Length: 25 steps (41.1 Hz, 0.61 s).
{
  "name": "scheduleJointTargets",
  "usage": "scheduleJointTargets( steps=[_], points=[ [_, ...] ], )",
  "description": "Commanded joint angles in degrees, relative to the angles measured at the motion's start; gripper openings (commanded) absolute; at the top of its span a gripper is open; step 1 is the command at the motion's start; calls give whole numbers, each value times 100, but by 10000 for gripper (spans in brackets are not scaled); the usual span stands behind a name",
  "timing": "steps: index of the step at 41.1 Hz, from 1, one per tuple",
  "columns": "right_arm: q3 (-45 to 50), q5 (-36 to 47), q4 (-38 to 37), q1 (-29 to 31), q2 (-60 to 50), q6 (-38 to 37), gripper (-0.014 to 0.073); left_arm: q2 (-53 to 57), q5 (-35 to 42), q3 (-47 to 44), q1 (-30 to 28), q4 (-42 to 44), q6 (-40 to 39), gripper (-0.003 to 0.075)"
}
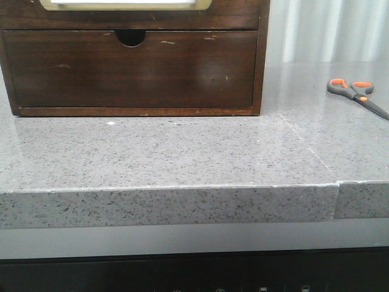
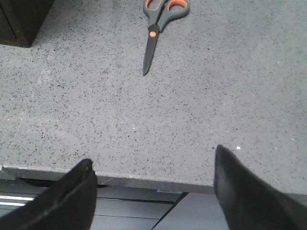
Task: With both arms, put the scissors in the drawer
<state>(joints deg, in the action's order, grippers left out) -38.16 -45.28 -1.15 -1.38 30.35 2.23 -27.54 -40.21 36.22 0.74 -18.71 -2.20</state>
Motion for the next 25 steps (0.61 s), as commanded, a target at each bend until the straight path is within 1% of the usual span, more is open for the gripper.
scheduleJointTargets(
  steps=[1,5,6,12,15,21,25],
  points=[
    [-177,436,-72,4,59,64,538,-477,479,153,28,-1068,398,620],
    [-177,449,-72,4,59,64,538,-992,652,153,28,-2306,1206,620],
    [-177,449,-72,4,59,64,538,-1096,691,153,28,-2481,1416,620],
    [-177,449,-72,4,59,64,538,-1838,708,153,28,-4575,2803,620],
    [-177,449,-72,4,59,64,538,-2207,670,153,28,-5655,3330,620],
    [-177,449,-72,4,59,64,538,-2925,393,153,28,-7422,4595,620],
    [-177,449,-72,4,59,64,538,-3327,131,164,28,-8416,5161,619]
  ],
)
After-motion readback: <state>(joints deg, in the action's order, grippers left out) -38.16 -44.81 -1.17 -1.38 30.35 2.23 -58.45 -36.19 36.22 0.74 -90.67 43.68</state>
